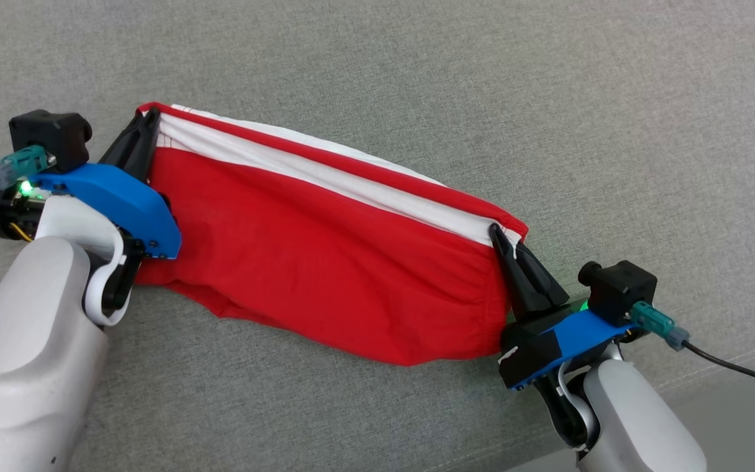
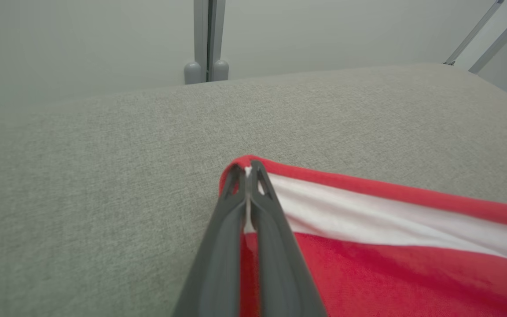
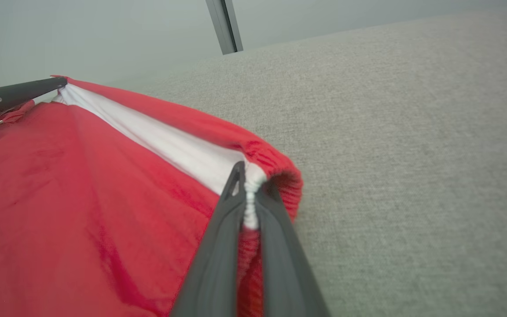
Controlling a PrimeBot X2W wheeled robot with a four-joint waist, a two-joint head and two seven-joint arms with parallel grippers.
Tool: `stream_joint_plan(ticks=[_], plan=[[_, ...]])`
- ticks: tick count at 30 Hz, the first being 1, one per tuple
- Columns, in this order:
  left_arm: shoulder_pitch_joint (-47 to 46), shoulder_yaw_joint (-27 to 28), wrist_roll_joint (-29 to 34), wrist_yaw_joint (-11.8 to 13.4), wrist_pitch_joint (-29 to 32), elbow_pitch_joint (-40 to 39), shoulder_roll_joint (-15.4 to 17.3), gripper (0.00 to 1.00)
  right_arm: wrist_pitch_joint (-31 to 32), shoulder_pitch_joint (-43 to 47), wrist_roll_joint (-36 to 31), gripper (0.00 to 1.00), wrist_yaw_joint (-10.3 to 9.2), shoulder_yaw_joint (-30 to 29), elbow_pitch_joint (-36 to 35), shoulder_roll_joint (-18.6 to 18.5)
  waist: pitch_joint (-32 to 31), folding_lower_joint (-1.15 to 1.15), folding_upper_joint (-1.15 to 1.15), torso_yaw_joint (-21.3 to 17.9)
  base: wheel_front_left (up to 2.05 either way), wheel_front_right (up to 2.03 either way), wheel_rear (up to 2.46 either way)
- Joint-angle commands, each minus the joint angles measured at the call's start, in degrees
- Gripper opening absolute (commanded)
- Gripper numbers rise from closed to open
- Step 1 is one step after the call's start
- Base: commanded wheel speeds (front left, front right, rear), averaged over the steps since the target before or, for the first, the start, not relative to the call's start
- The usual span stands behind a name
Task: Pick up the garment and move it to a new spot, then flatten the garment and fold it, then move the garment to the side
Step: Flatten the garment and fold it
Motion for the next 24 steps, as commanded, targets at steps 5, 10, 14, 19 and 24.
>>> stream_joint_plan(ticks=[5, 10, 14, 19, 24], plan=[[-3.28, -0.74, 0.50, -0.47, -1.10, 4.17, -1.40, 0.00, -0.33, -1.84, 1.00, 0.00, 0.00, -0.05, 0.82, -0.21, 0.37, -0.01, -0.02, -0.28, 0.00, 0.00, 0.00], [-4.82, -1.48, 0.29, -0.92, -2.27, 8.15, -2.58, 0.72, -0.32, -2.14, 1.48, 1.00, -0.01, -0.53, 1.05, -0.22, 0.37, -0.01, -0.02, -0.41, 0.00, 0.00, 0.00], [-5.08, -2.56, 0.41, -1.55, -4.51, 9.66, -3.77, 1.00, -0.33, -1.39, 0.63, 1.00, 0.00, -1.58, 0.91, -0.21, -0.33, -0.01, -0.02, -0.13, 0.00, 0.00, 0.00], [-2.67, -4.02, 0.21, -2.24, -7.27, 9.69, -4.31, 1.00, -0.33, 1.22, -0.92, 1.00, 0.00, -3.83, 0.99, -0.20, -2.68, -0.01, -0.02, 0.93, 0.00, 0.00, 0.00], [1.05, -4.93, -1.22, -2.59, -8.58, 7.86, -3.98, 1.00, -0.31, 4.11, -2.24, 1.00, 0.00, -5.55, 1.12, -0.16, -5.62, -0.01, -0.02, 2.30, 0.00, 0.00, 0.00]])
